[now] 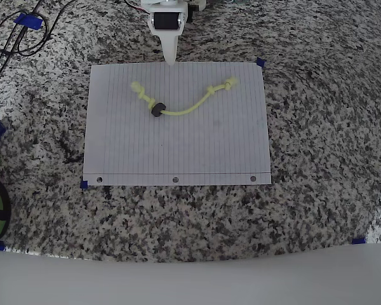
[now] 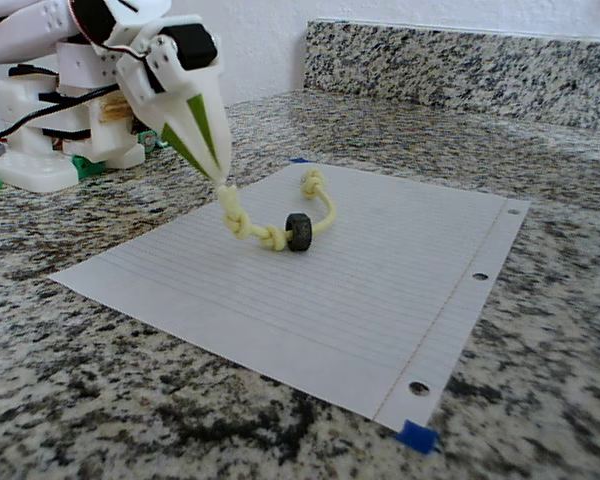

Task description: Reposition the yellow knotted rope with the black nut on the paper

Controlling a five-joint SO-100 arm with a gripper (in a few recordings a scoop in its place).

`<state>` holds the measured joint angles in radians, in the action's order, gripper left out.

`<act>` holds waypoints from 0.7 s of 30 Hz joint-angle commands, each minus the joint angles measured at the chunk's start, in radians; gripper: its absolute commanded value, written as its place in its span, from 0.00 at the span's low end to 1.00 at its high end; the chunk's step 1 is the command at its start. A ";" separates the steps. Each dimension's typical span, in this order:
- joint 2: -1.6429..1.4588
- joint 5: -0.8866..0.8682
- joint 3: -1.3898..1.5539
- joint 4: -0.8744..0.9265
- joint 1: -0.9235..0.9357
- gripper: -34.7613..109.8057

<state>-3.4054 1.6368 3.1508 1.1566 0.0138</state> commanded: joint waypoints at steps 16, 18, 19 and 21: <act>-0.005 0.009 0.011 0.014 0.000 0.28; -0.005 0.009 0.011 0.012 0.000 0.28; -0.005 0.009 0.011 0.012 0.000 0.28; -0.005 0.009 0.011 0.012 0.000 0.28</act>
<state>-3.4070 1.6368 3.1523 1.1628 0.0138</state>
